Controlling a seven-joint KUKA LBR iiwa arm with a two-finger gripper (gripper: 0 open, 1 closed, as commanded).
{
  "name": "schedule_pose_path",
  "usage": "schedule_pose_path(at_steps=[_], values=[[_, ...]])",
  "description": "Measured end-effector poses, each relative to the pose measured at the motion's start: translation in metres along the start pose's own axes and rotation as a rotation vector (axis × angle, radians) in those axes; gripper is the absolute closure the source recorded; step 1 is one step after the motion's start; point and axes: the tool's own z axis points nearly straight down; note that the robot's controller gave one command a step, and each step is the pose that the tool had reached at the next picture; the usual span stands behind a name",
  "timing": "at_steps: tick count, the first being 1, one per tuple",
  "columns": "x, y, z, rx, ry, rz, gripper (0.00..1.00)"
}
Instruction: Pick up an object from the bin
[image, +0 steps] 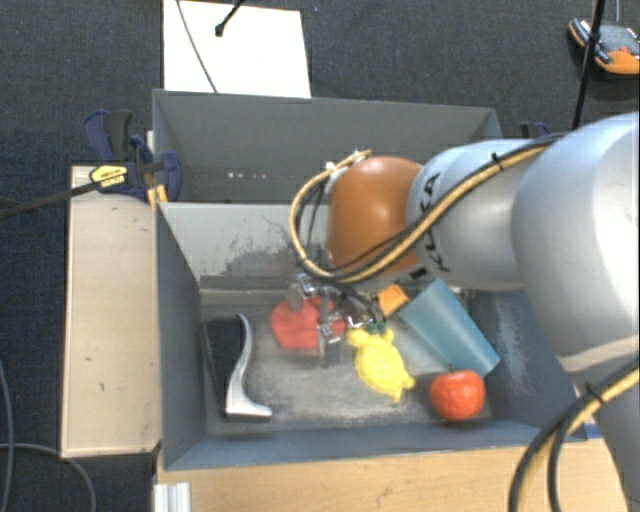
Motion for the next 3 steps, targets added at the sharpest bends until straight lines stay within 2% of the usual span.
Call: schedule_pose_path(at_steps=[1, 2, 3], values=[[0.013, -0.005, 0.004, 0.0, 0.001, 0.262, 1.0], [0.013, -0.005, 0.004, 0.0, 0.001, 0.263, 1.0], [0.033, 0.03, -0.038, 0.001, 0.008, 0.241, 1.0]])
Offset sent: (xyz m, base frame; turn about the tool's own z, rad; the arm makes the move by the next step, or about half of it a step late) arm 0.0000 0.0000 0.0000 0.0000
